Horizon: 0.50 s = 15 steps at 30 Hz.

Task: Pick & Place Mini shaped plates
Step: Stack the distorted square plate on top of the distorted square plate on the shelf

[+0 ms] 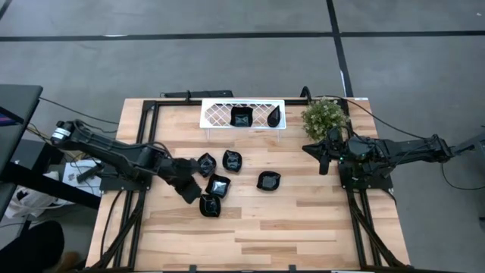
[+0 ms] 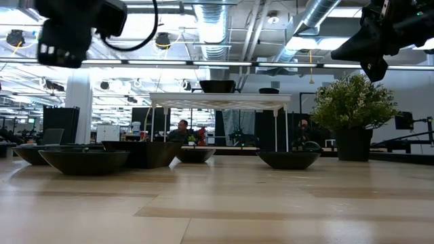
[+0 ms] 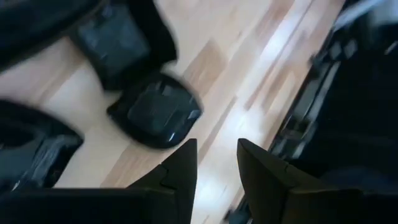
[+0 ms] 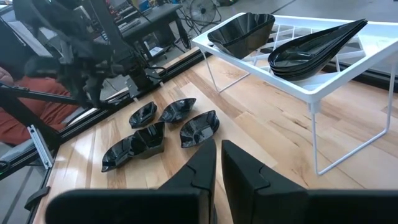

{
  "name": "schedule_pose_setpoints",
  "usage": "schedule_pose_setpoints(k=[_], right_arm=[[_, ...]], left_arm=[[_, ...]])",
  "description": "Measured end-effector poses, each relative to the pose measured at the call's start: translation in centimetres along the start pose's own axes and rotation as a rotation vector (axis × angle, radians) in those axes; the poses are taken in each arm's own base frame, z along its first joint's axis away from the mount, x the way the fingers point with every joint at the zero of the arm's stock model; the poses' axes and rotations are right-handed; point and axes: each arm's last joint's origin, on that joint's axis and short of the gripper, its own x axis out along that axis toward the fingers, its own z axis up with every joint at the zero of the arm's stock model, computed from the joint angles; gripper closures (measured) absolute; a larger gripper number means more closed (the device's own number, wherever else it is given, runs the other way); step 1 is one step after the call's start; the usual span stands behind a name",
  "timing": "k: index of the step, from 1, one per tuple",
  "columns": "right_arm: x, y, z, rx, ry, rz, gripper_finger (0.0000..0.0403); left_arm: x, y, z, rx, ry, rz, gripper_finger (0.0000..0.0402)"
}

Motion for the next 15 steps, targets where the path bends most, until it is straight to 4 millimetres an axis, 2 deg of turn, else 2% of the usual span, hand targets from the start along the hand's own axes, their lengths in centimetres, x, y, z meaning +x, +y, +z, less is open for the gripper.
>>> schedule_pose_setpoints(k=[7, 15], right_arm=[[0.0, 0.0, 0.0, 0.001, -0.003, 0.001, 0.0381], [0.0, 0.0, 0.0, 0.0, -0.002, 0.001, 0.0381]], left_arm=[[-0.6, -0.2, 0.7, -0.044, -0.138, -0.008, 0.0286], [1.9, -1.1, 1.0, -0.099, -0.076, 0.048, 0.0286]])
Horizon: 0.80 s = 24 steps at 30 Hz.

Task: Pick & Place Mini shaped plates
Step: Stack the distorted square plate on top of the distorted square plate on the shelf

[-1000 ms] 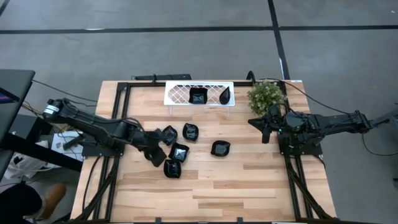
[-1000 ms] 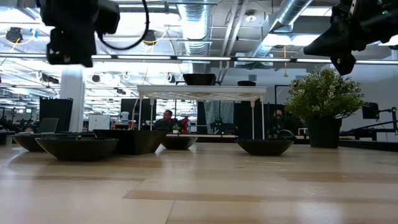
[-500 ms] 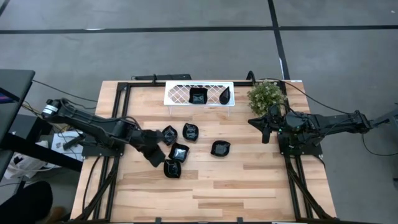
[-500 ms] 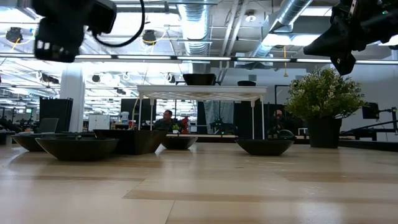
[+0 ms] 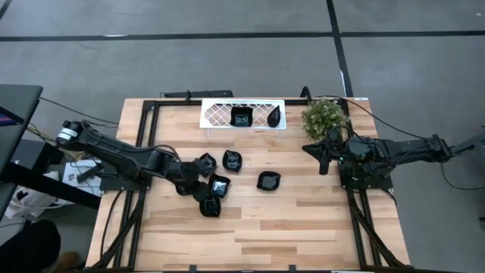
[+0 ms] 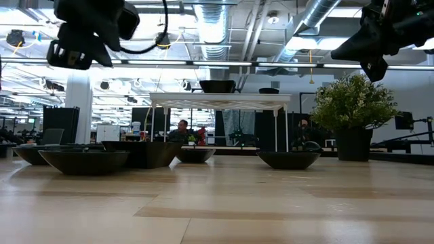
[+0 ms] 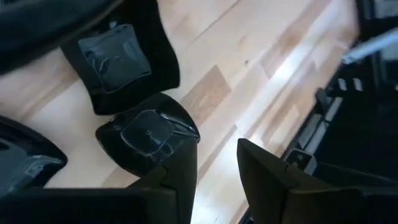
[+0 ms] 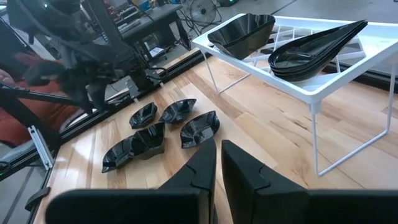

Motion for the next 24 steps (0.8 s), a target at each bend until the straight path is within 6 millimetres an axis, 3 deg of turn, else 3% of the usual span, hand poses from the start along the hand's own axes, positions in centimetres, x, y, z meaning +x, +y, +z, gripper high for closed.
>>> schedule_pose_setpoints(k=[7, 11, 21, 24], right_arm=[[0.0, 0.0, -0.1, -0.004, 0.006, -0.004, 0.0381], [0.0, -0.1, -0.2, -0.035, 0.018, -0.01, 0.0381], [0.0, -0.1, -0.2, -0.037, 0.022, -0.012, 0.0381], [0.0, -0.1, -0.2, -0.037, 0.022, -0.012, 0.0381]], left_arm=[[1.8, -1.9, 1.6, -0.103, -0.078, 0.095, 0.0286], [2.5, -1.6, 2.4, -0.215, -0.087, 0.158, 0.0286], [4.6, 0.2, 1.5, -0.423, -0.039, 0.391, 0.0286], [4.9, 0.2, 1.5, -0.457, -0.039, 0.387, 0.0286]])
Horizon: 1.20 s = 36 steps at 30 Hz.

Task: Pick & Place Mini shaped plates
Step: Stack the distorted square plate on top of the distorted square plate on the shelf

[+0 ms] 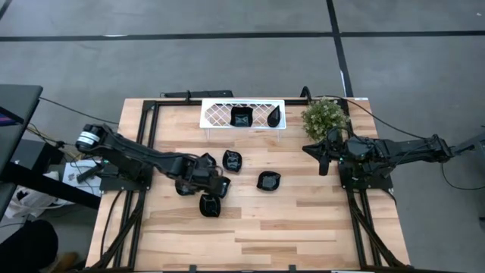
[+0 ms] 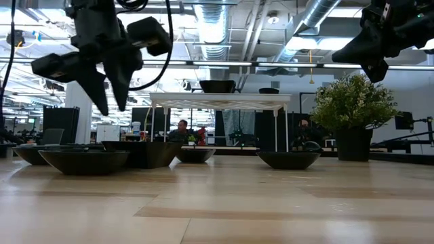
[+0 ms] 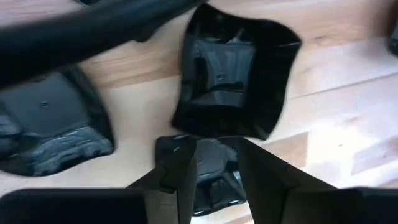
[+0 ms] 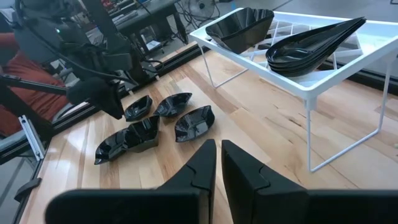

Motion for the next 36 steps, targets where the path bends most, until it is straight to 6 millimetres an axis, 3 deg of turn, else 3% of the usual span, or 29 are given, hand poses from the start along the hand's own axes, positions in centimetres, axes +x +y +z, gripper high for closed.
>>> schedule_pose_setpoints(k=[16, 36], right_arm=[[0.0, 0.0, 0.0, 0.0, -0.001, 0.0, 0.0381], [0.0, 0.0, 0.0, -0.001, -0.001, 0.0, 0.0381]], left_arm=[[1.4, 0.1, 2.8, -0.041, -0.03, 0.061, 0.0286], [4.8, -0.2, 2.5, -0.031, -0.003, 0.132, 0.0286]])
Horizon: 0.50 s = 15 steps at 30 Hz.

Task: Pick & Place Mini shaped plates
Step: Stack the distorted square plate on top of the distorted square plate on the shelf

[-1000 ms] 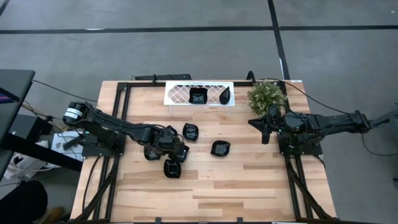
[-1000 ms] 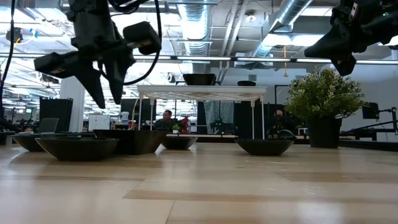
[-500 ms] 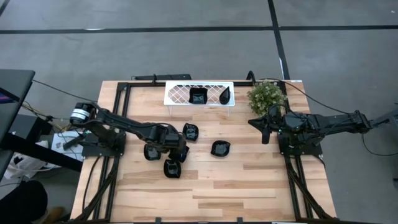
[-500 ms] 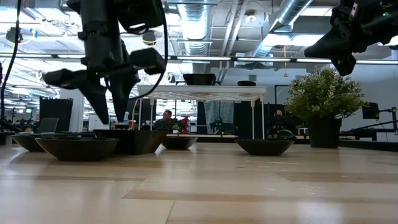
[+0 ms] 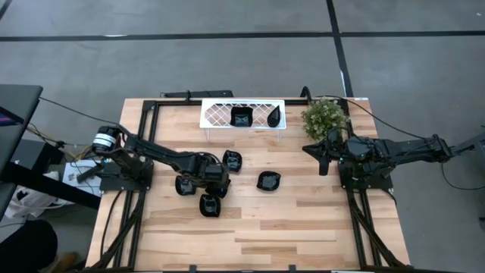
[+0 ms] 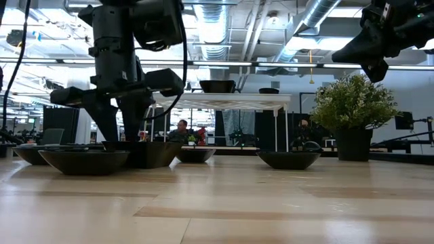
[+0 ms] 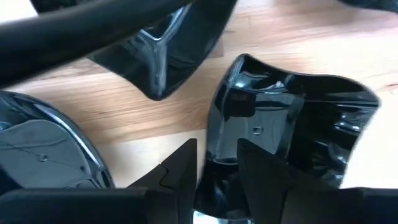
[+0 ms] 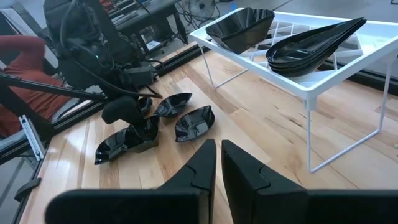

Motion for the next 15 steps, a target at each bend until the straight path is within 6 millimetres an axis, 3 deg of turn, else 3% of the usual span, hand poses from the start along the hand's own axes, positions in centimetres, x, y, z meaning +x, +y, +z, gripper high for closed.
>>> schedule_pose_setpoints(k=[15], right_arm=[[0.0, 0.0, 0.0, 0.0, 0.0, 0.0, 0.0381]], left_arm=[[-0.22, -0.02, 0.08, -0.001, -0.025, -0.013, 0.0286]])
